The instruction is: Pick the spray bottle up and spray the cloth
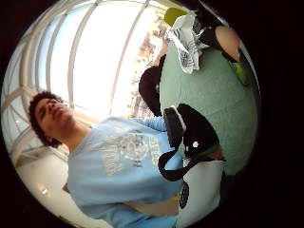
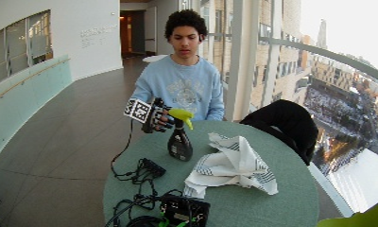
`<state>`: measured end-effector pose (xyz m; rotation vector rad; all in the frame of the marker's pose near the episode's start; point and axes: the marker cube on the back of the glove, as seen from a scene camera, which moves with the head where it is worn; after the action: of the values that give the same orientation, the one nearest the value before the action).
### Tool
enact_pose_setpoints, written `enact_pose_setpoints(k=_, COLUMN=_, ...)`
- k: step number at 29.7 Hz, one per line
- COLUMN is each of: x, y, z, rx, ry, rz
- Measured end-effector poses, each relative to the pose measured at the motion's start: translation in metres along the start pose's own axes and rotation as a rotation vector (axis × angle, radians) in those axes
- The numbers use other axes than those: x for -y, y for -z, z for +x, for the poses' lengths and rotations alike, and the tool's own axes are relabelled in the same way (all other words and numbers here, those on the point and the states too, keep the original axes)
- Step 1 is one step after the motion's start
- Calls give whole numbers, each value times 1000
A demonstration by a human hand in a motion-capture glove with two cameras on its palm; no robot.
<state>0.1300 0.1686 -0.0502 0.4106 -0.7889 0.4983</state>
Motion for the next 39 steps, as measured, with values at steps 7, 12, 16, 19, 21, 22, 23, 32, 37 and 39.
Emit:
enact_pose_setpoints(k=7, x=31, y=3, z=30, rx=179, ry=-83, rz=59)
enact_pose_setpoints(k=12, x=60, y=-9, z=35, rx=213, ry=-112, rz=58)
enact_pose_setpoints(k=16, x=79, y=-19, z=39, rx=220, ry=-117, rz=29)
enact_pose_setpoints(k=19, x=90, y=-25, z=42, rx=222, ry=-118, rz=36)
enact_pose_setpoints(k=21, x=97, y=-29, z=44, rx=227, ry=-117, rz=48)
enact_pose_setpoints(k=22, x=99, y=-31, z=44, rx=229, ry=-116, rz=53)
enact_pose_setpoints(k=23, x=101, y=-34, z=44, rx=231, ry=-117, rz=57)
enact_pose_setpoints(k=32, x=117, y=-43, z=42, rx=182, ry=-132, rz=92)
enact_pose_setpoints(k=37, x=119, y=-40, z=35, rx=107, ry=-144, rz=137)
enact_pose_setpoints(k=39, x=121, y=-37, z=30, rx=74, ry=-152, rz=140)
